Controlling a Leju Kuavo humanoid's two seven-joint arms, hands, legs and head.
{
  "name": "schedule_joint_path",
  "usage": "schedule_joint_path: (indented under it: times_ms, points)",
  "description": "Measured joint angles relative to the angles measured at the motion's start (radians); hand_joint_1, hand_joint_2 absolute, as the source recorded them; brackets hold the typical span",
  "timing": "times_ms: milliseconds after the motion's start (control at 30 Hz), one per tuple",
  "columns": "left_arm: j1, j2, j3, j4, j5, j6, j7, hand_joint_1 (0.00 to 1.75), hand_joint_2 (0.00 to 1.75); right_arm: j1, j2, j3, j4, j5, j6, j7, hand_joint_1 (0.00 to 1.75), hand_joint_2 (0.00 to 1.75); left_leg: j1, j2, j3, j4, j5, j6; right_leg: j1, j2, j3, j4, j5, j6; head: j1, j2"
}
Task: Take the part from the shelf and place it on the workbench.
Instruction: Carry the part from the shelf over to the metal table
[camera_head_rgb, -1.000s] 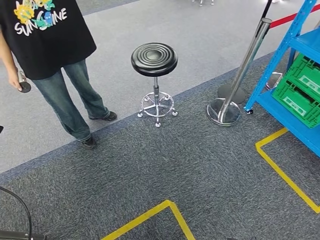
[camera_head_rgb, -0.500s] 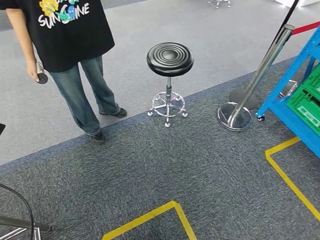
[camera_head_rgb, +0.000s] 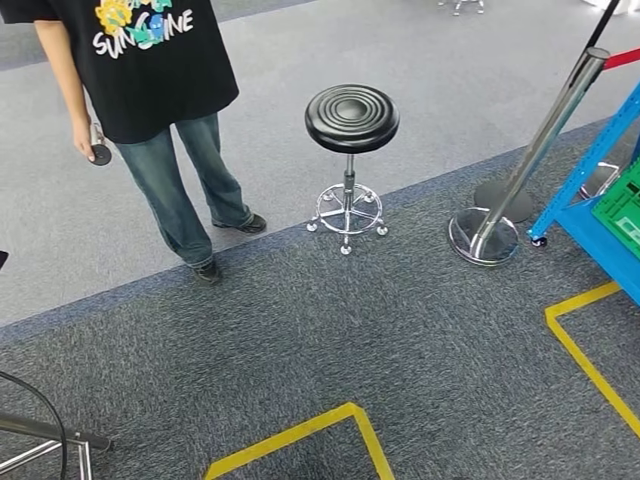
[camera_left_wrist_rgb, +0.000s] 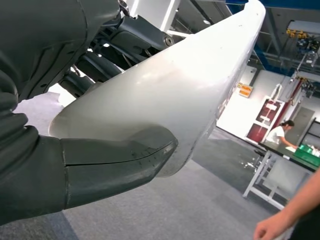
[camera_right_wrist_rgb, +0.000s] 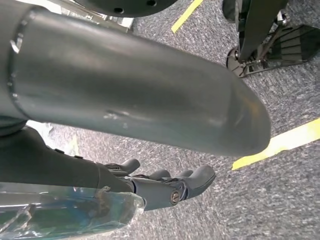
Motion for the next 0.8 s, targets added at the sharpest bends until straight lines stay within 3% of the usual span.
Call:
schedule_joint_path:
  times_ms: [67,200,267,333,367,400,433,500,567,700,733,800]
  points:
    - [-0.004,0.000,0.000,0.000,0.000,0.000,-0.001,1.75,1.75,-0.001,0.000,0.000,0.000,0.000,-0.001,-0.001,0.00,0.00,-0.005,0.014,0.044,-0.087,0.021,0.009,0.005,-0.006,0.000,0.003,-0.004,0.009,0.002,0.000]
    - [-0.004,-0.001,-0.001,0.000,0.000,0.001,-0.003,1.75,1.75,-0.001,0.000,0.000,0.000,0.000,-0.002,-0.001,0.00,0.00,-0.007,0.005,0.046,-0.105,0.019,0.033,0.004,-0.012,-0.010,0.019,-0.021,0.028,0.004,0.000]
    - [-0.007,-0.002,0.000,0.000,0.008,0.011,-0.011,1.75,1.75,-0.001,0.000,0.000,0.000,0.001,-0.002,-0.001,0.00,0.00,-0.005,-0.001,0.047,-0.108,0.021,0.045,0.003,0.003,-0.051,0.102,-0.069,0.036,0.007,0.000]
    - [-0.004,-0.010,0.006,-0.002,0.033,0.037,-0.034,1.75,1.75,0.000,0.000,0.000,0.000,0.005,-0.002,-0.001,0.00,0.00,-0.007,-0.007,0.046,-0.108,0.021,0.051,0.002,0.014,-0.120,0.239,-0.127,0.038,0.009,0.000]
    - [0.000,-0.018,0.013,-0.005,0.052,0.054,-0.049,1.75,1.75,0.001,0.000,0.000,0.000,0.007,-0.002,0.000,0.00,0.00,-0.008,-0.011,0.046,-0.108,0.021,0.051,0.002,0.016,-0.145,0.286,-0.139,0.039,0.009,0.000]
    - [0.007,-0.028,0.022,-0.012,0.076,0.067,-0.064,1.75,1.75,0.001,0.000,0.000,0.000,0.010,-0.002,0.000,0.00,0.00,-0.008,-0.015,0.046,-0.108,0.020,0.051,0.002,0.017,-0.153,0.296,-0.131,0.038,0.009,0.000]
    - [0.015,-0.040,0.033,-0.021,0.104,0.076,-0.079,1.75,1.75,0.002,0.000,0.000,0.000,0.012,-0.003,0.000,0.00,0.00,-0.009,-0.020,0.047,-0.108,0.020,0.051,0.002,0.018,-0.141,0.266,-0.104,0.037,0.009,0.000]
    - [0.033,-0.069,0.057,-0.044,0.176,0.072,-0.105,1.75,1.75,0.001,0.000,0.000,0.000,0.016,-0.004,0.000,0.00,0.00,-0.009,-0.028,0.050,-0.108,0.019,0.049,0.002,0.030,-0.078,0.131,-0.034,0.030,0.009,0.000]
    - [0.050,-0.098,0.082,-0.060,0.248,0.048,-0.125,1.75,1.75,0.000,0.000,0.000,0.000,0.019,-0.004,0.000,0.00,0.00,-0.011,-0.035,0.047,-0.105,0.019,0.042,0.001,0.045,-0.025,0.028,-0.003,0.024,0.009,0.000]
    - [0.079,-0.129,0.121,-0.068,0.305,0.013,-0.143,1.75,1.75,0.000,0.001,0.000,0.000,0.024,-0.005,0.001,0.00,0.00,-0.007,-0.045,0.040,-0.099,0.017,0.020,0.000,0.039,-0.008,0.000,0.004,0.008,0.007,0.000]
    - [0.082,-0.132,0.128,-0.068,0.309,0.011,-0.146,1.75,1.75,0.000,0.001,0.000,0.000,0.025,-0.005,0.001,0.00,0.00,-0.006,-0.041,0.031,-0.078,0.001,0.015,-0.002,0.034,-0.005,-0.004,0.007,0.002,0.005,0.000]
    - [0.086,-0.137,0.140,-0.068,0.313,0.009,-0.151,1.75,1.75,0.000,0.001,0.000,0.000,0.027,-0.006,0.002,0.00,0.00,-0.005,-0.027,-0.016,0.026,-0.057,0.007,-0.002,0.025,-0.002,-0.008,0.008,-0.005,0.002,0.000]
